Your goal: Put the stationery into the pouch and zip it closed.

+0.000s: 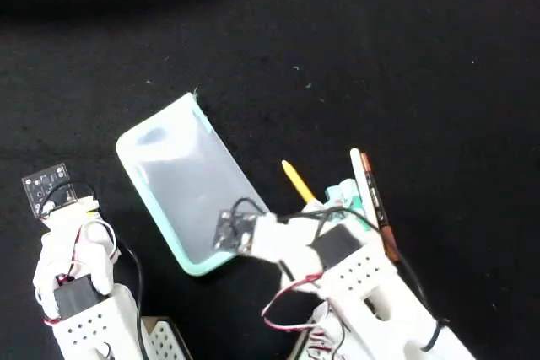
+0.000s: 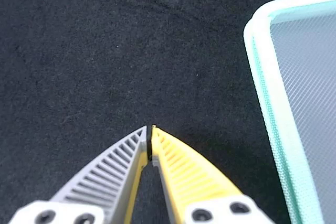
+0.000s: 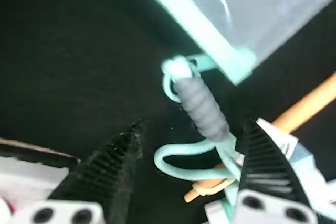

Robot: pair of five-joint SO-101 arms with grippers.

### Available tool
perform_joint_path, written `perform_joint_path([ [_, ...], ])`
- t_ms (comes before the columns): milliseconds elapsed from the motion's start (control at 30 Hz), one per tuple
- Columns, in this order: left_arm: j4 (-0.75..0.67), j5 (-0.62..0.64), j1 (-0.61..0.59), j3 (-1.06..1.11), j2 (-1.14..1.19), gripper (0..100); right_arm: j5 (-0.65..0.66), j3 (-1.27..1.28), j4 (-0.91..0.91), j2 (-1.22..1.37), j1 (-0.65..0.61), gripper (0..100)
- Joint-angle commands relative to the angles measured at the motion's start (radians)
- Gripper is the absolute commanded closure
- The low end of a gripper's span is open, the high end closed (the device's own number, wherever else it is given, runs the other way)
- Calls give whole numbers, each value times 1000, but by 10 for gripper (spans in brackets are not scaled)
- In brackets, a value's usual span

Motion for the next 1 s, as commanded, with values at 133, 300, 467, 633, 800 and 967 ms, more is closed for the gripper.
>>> perform_joint_path([
  [133,2,-3,-13,15,-3,966,6,4,-17,-4,-74,702],
  [300,3,-3,-13,15,-3,966,9,107,-141,-4,9,702],
  [467,5,-3,-13,15,-3,966,81,151,-157,-4,84,706],
  [633,5,-3,-13,15,-3,966,123,154,-158,-4,101,810],
  [800,5,-3,-15,15,-3,966,110,122,-186,-7,126,952],
  [967,5,-3,-15,15,-3,966,17,-39,-166,-5,180,986],
])
